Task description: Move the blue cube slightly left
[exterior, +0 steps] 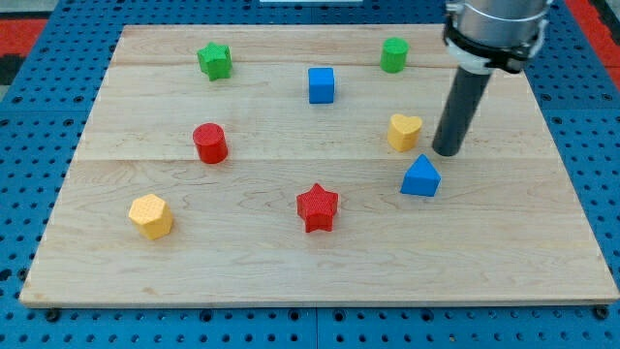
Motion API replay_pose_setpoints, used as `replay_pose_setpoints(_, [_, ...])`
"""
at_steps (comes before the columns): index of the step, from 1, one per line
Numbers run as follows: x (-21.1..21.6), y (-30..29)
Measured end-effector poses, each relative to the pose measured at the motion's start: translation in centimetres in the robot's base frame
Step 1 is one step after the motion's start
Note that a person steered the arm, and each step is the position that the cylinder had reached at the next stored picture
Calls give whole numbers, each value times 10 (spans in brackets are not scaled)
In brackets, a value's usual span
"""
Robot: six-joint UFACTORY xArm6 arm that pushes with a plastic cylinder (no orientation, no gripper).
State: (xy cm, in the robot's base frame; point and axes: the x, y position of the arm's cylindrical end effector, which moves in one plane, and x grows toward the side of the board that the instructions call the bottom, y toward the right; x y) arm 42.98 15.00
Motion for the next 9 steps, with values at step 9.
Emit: replay_pose_setpoints(9, [-118,-192])
